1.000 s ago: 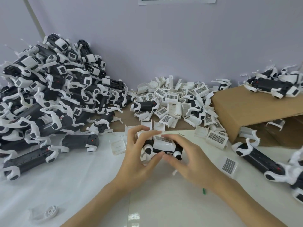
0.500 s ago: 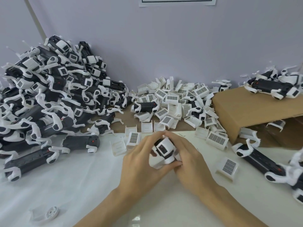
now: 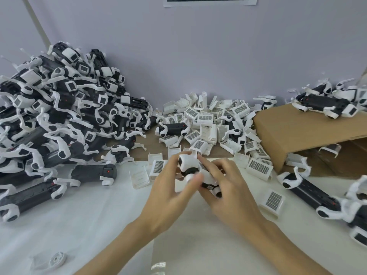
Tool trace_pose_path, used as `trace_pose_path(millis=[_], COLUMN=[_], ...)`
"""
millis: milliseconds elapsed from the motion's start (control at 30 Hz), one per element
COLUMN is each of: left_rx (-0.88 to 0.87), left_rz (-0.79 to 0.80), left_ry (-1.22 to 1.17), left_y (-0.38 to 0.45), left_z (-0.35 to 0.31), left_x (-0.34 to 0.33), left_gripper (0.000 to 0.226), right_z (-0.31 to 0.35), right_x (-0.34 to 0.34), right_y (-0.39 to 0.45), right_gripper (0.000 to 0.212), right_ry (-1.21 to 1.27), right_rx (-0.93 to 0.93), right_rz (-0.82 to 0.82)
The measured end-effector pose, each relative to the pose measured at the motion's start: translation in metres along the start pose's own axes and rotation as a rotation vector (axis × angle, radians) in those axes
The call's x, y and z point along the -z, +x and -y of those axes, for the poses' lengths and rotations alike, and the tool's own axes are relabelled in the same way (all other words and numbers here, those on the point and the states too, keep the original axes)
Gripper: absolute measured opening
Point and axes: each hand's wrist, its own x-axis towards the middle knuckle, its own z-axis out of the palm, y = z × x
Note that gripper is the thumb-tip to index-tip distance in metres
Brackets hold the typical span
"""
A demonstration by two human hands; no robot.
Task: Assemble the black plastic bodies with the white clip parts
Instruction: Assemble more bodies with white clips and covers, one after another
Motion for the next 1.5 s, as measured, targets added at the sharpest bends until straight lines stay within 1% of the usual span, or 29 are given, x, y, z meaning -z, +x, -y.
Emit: trace_pose_path(millis=[67,100,200,233,267,333,433,533,600,667,700,767,833,867,900,933,967,1000,1033,1067,1133,1167,1200,1233,1300,1333,1433,1500], left_rx=[0.022,0.051,0.149,0.164,0.166,0.157,0.165,0.173,0.156,0.133,0.119,0.11,0.113,0.104,0.093,0.095,0.111,0.138,0.173,0.2,0.188,0.162,0.135,0.115,0.071,0.035,-0.107,-0.143], left_rz=[-0.036,-0.06,-0.071,-0.062,-0.05,-0.026,-0.06,-0.087,-0.073,-0.032,-0.01,0.02,-0.021,-0.064,-0.102,-0.128,-0.143,-0.149,-0.144,-0.138,-0.145,-0.157,-0.171,-0.18,-0.204,-0.215,-0.176,-0.09], left_ry=[-0.04,-0.104,-0.283,-0.312,-0.325,-0.318,-0.343,-0.349,-0.333,-0.305,-0.274,-0.222,-0.207,-0.206,-0.208,-0.208,-0.203,-0.194,-0.184,-0.17,-0.125,-0.101,-0.077,-0.046,0.055,0.126,0.418,0.596], left_y=[0.0,0.001,0.003,0.003,0.004,0.005,0.007,0.006,0.005,0.006,0.006,0.005,0.003,0.002,0.001,0.001,0.002,0.003,0.003,0.003,0.003,0.003,0.003,0.003,0.002,0.003,0.015,0.041], left_z=[0.005,0.007,0.014,0.016,0.018,0.021,0.025,0.029,0.031,0.032,0.033,0.035,0.035,0.034,0.034,0.034,0.033,0.033,0.032,0.032,0.032,0.031,0.03,0.029,0.031,0.033,0.044,0.049], left_x=[-0.001,0.0,0.007,0.01,0.013,0.015,0.016,0.017,0.018,0.021,0.021,0.021,0.018,0.017,0.016,0.015,0.015,0.015,0.016,0.016,0.015,0.014,0.013,0.012,0.01,0.009,0.004,0.003], left_gripper=[0.04,0.039,0.044,0.045,0.045,0.041,0.039,0.042,0.039,0.039,0.042,0.052,0.059,0.061,0.062,0.062,0.062,0.06,0.056,0.049,0.036,0.033,0.032,0.03,0.024,0.021,0.012,0.023], right_z=[0.0,0.0,-0.004,-0.007,-0.009,-0.01,-0.004,-0.004,-0.006,-0.01,-0.011,-0.013,-0.014,-0.014,-0.014,-0.018,-0.025,-0.034,-0.046,-0.056,-0.074,-0.08,-0.084,-0.086,-0.088,-0.088,-0.084,-0.081], right_x=[0.003,0.005,0.008,0.009,0.009,0.01,0.009,0.005,0.008,0.013,0.016,0.021,0.022,0.023,0.026,0.031,0.039,0.048,0.059,0.073,0.099,0.107,0.11,0.108,0.093,0.084,0.065,0.06], right_y=[0.002,0.003,0.004,0.005,0.005,0.005,0.003,0.001,0.003,0.006,0.007,0.009,0.01,0.013,0.019,0.029,0.042,0.055,0.067,0.077,0.092,0.095,0.094,0.09,0.072,0.061,0.033,0.023], right_gripper=[0.063,0.066,0.072,0.068,0.062,0.055,0.066,0.064,0.062,0.062,0.063,0.062,0.055,0.046,0.035,0.03,0.032,0.038,0.041,0.043,0.048,0.05,0.05,0.049,0.052,0.051,0.039,0.036], right_ry=[0.032,0.109,0.462,0.55,0.604,0.632,0.574,0.448,0.239,0.001,-0.065,-0.066,0.102,0.253,0.427,0.616,0.813,1.013,1.211,1.4,1.732,1.835,1.875,1.853,1.758,1.721,1.699,1.7], right_rx=[0.02,-0.017,-0.285,-0.363,-0.401,-0.387,-0.248,-0.118,0.006,0.161,0.196,0.18,0.073,-0.043,-0.202,-0.392,-0.588,-0.745,-0.828,-0.831,-0.713,-0.672,-0.68,-0.714,-0.795,-0.834,-0.958,-1.013], right_rz=[0.016,0.063,0.287,0.329,0.344,0.331,0.318,0.297,0.291,0.25,0.24,0.243,0.229,0.191,0.136,0.081,0.043,0.01,-0.043,-0.115,-0.292,-0.328,-0.31,-0.262,-0.129,-0.089,-0.08,-0.081])
